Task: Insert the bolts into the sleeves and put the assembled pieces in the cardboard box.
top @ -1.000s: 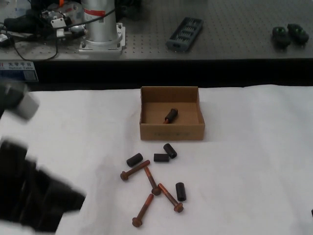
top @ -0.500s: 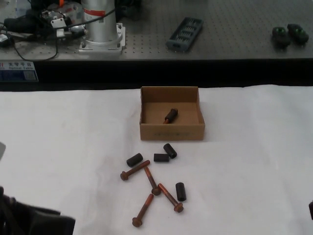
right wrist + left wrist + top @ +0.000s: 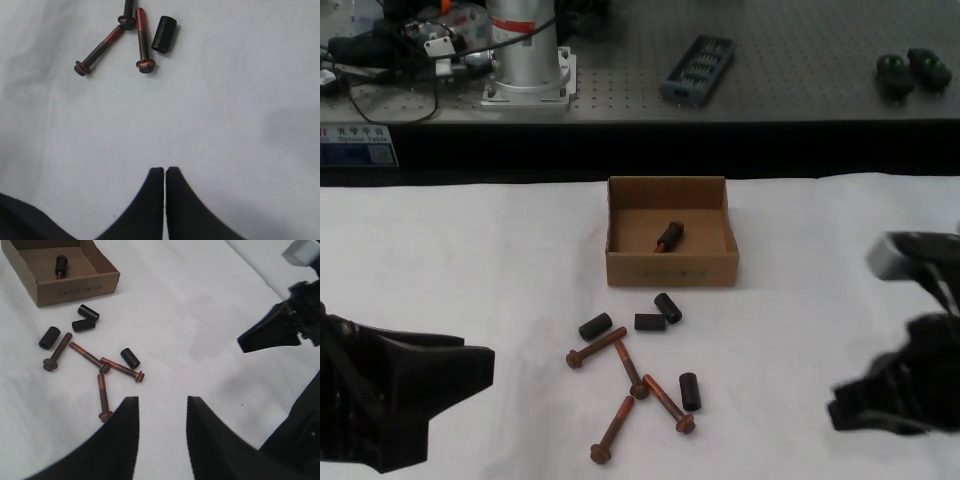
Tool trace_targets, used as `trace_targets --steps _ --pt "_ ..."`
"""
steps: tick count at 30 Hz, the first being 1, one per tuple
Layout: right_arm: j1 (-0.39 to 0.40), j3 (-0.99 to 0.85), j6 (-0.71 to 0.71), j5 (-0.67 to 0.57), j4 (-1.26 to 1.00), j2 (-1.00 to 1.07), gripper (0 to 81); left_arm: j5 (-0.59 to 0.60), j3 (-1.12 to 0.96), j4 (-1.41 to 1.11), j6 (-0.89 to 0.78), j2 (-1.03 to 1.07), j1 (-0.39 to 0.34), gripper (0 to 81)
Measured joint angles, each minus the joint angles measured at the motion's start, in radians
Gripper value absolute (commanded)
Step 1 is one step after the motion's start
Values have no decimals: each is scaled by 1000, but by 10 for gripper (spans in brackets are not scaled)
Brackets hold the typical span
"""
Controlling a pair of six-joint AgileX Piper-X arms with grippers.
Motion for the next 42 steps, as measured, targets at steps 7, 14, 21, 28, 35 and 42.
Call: trace_targets --steps 7,14,21,28,35,42 --pt "96 -230 55 -7 -34 403 330 0 0 -4 -19 0 0 239" --pt "154 -360 99 10 -35 570 330 0 0 -8 -26 0 0 239" --pt "162 -451 111 74 -33 676 330 0 0 -8 -26 0 0 239" --pt "163 -455 130 154 -33 745 330 0 0 -12 -6 0 0 239" --pt "169 -529 169 173 -29 828 330 0 0 -12 -4 0 0 239" --pt "169 -554 177 175 -33 835 310 0 0 -12 -4 0 0 239"
